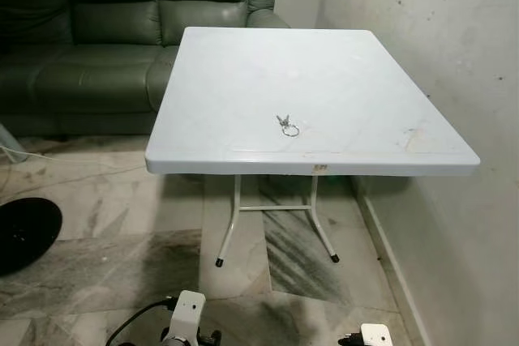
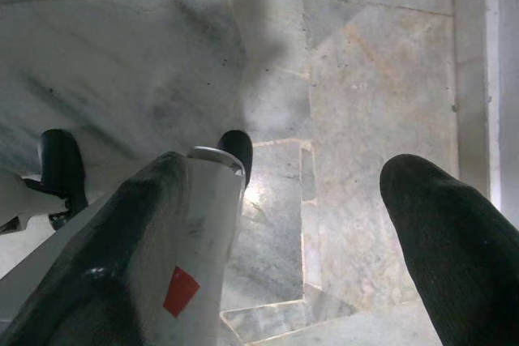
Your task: Hang keys on a hook
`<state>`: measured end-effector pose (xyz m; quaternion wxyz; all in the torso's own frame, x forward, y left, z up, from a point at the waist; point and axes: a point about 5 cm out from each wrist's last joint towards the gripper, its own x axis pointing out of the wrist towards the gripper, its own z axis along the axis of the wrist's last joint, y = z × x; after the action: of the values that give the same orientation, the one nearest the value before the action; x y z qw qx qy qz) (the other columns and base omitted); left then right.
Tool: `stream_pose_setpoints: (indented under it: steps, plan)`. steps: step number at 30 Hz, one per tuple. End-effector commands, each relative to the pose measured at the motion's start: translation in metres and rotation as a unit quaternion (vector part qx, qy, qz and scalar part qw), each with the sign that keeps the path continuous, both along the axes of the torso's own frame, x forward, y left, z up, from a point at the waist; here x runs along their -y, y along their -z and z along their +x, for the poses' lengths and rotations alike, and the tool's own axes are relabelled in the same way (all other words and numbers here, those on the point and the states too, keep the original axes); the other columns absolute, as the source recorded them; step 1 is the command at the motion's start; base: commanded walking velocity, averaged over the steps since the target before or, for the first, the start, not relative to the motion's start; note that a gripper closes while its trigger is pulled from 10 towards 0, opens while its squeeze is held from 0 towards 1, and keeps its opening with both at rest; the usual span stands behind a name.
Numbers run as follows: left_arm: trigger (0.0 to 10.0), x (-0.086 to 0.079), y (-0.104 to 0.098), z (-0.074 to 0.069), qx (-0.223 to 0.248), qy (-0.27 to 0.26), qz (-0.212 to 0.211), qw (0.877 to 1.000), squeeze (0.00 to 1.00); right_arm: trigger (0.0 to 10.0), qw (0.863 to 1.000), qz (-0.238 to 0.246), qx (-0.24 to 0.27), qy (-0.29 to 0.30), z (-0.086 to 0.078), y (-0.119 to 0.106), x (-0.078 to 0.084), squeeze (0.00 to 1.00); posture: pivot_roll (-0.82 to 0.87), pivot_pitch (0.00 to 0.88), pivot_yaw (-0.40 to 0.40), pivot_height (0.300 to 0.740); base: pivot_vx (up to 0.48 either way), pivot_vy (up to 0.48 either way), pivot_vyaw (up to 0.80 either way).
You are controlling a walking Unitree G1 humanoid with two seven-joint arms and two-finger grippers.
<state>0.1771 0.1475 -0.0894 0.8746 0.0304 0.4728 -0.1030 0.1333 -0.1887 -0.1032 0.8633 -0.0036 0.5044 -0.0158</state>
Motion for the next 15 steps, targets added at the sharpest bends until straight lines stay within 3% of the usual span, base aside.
stream_pose_setpoints:
  steps: [1, 4, 11, 13, 15]
  plan:
    - [10.0, -0.001, -0.002, 0.005, 0.011, 0.007, 0.003, 1.0, 0.0, 10.0, 1.0, -0.005, 0.013, -0.004, 0.005, -0.002, 0.001, 0.0, -0.02, 0.0, -0.045, 0.74, 0.0, 0.0, 0.0]
    - [10.0, -0.001, -0.006, 0.012, 0.029, -0.003, -0.004, 1.0, 0.0, 10.0, 0.999, -0.004, 0.032, -0.008, 0.011, -0.005, 0.001, 0.0, -0.02, 0.0, -0.045, 0.74, 0.0, 0.0, 0.0]
    - [10.0, 0.005, -0.044, 0.068, 0.16, -0.001, -0.052, 0.986, 0.0, 10.0, 0.985, -0.003, 0.171, 0.0, 0.061, -0.034, 0.011, 0.0, -0.03, 0.0, -0.035, 0.74, 0.0, 0.0, 0.0]
    - [10.0, 0.005, -0.049, 0.074, 0.175, -0.002, -0.061, 0.983, 0.0, 10.0, 0.982, -0.003, 0.187, -0.001, 0.065, -0.038, 0.012, 0.0, -0.03, 0.0, -0.033, 0.74, 0.0, 0.0, 0.0]
    - [10.0, 0.005, -0.063, 0.087, 0.219, -0.007, -0.084, 0.972, 0.0, 10.0, 0.972, 0.009, 0.234, 0.003, 0.074, -0.048, 0.015, 0.0, -0.04, 0.0, -0.028, 0.74, 0.0, 0.0, 0.0]
